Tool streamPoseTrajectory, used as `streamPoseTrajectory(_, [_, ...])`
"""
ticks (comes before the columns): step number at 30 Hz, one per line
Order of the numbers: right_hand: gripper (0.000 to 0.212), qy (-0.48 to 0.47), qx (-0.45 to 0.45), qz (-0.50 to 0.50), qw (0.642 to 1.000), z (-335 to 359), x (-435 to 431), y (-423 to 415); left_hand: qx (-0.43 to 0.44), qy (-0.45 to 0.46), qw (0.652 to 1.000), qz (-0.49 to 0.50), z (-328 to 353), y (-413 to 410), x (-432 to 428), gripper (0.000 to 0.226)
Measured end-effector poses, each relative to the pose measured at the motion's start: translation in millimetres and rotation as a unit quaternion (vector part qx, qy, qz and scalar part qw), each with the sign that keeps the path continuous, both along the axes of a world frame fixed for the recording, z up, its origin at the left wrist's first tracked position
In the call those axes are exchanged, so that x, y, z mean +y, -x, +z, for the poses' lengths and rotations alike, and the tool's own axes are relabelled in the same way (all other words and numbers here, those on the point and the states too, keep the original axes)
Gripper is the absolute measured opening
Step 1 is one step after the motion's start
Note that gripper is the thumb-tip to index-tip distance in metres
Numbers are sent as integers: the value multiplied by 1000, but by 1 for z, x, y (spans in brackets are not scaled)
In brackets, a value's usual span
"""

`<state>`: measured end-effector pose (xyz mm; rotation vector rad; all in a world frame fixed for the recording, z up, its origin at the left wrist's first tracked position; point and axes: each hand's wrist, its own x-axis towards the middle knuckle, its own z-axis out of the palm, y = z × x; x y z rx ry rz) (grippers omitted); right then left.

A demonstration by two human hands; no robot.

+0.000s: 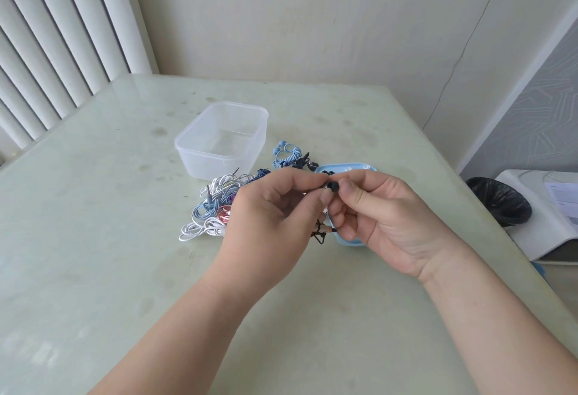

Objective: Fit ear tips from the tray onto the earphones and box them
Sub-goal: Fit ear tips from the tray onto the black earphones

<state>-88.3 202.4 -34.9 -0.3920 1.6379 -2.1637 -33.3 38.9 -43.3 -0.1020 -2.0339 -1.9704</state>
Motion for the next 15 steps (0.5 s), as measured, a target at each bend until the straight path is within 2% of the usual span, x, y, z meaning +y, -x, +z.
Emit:
streamPoseTrajectory(4, [15,-20,32,-30,999,-1,0,2,-30,-46,998,-9,2,1,-2,14])
streamPoseTrajectory(7, [23,-22,26,-23,999,0,1,2,-58,-88,994,-29,4,1,-4,9])
streamPoseTrajectory(9, [20,-32,18,-19,999,1,1,2,-70,-102,992,-35,6,1,-4,9])
streamPoseTrajectory(15, [11,-56,-9,-6,998,0,0,2,-86,-66,994,-14,7,0,-1,22])
